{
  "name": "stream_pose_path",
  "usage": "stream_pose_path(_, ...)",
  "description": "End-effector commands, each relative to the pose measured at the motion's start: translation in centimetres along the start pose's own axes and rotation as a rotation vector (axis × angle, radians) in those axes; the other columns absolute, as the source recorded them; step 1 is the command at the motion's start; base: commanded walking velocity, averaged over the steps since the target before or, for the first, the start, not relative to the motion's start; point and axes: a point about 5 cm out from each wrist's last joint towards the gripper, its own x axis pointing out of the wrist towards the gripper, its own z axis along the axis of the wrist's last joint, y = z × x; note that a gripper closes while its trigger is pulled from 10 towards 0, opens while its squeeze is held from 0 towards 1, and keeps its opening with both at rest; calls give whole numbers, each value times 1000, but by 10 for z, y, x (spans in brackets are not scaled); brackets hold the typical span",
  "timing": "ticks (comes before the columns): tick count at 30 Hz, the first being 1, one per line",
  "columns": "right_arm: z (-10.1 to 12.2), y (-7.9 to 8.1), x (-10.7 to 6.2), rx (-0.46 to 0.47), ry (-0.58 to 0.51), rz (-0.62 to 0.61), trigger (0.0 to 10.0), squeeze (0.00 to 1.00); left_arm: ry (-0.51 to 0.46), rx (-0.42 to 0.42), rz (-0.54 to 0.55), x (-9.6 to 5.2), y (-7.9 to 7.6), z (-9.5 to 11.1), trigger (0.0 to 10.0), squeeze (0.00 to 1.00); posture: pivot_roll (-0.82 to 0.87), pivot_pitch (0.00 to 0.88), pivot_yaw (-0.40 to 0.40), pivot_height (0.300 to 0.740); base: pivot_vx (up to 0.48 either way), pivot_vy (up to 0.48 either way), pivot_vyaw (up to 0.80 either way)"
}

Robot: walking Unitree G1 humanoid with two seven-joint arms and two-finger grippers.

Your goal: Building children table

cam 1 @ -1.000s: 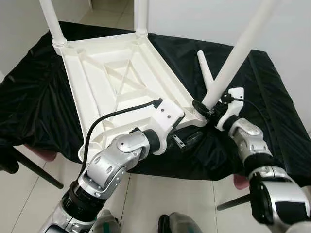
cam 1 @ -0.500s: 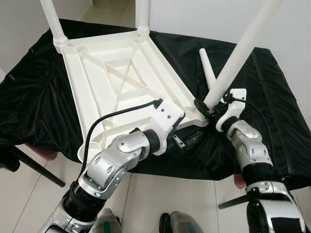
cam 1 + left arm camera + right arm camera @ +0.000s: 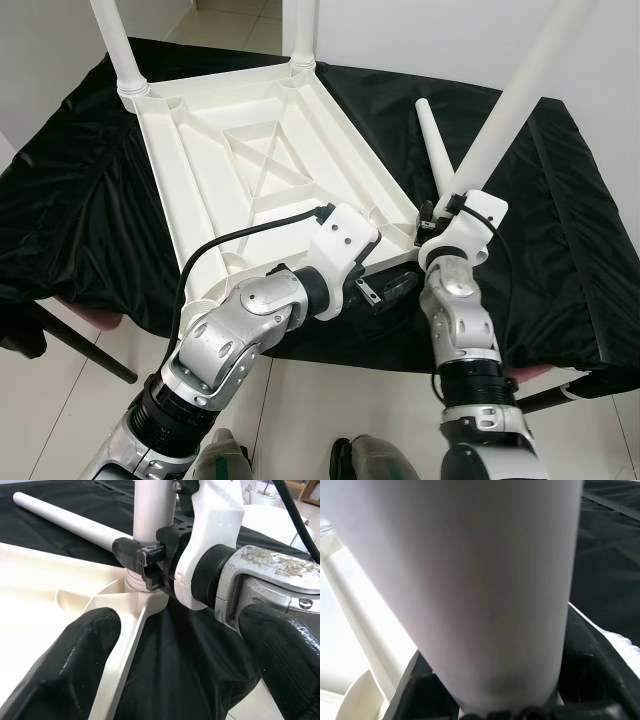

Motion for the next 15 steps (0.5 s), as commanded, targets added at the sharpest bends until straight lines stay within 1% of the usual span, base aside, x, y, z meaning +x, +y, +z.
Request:
stream_pose_path(1, 0, -6, -2, -30, 11, -43, 10000, 0, 11, -5, -27, 0, -3, -2, 10000, 0, -53, 48, -41, 740, 0, 0, 0)
stream_pose_path(7, -7, -3, -8, -51, 43, -33, 10000, 0, 9, -4, -25, 0, -3, -1, 10000, 0, -54, 47, -43, 740, 0, 0, 0)
stream_pose_path(8, -7, -4, -8, -47, 42, -24, 10000, 1000, 8, -4, -24, 1, -3, -1, 10000, 0, -55, 47, -44, 740, 0, 0, 0)
stream_pose_path(12, -6, -5, -6, -45, 39, -12, 10000, 1000, 8, -5, -23, 1, -3, -1, 10000, 0, -57, 47, -45, 740, 0, 0, 0)
stream_pose_path(13, -7, -6, -4, -54, 39, 16, 10000, 1000, 7, -6, -24, 1, -3, -1, 10000, 0, -59, 44, -45, 740, 0, 0, 0)
stream_pose_path(15, -6, -8, -3, -58, 33, 24, 10000, 1000, 6, -6, -25, 1, -4, -1, 10000, 0, -59, 46, -44, 740, 0, 0, 0)
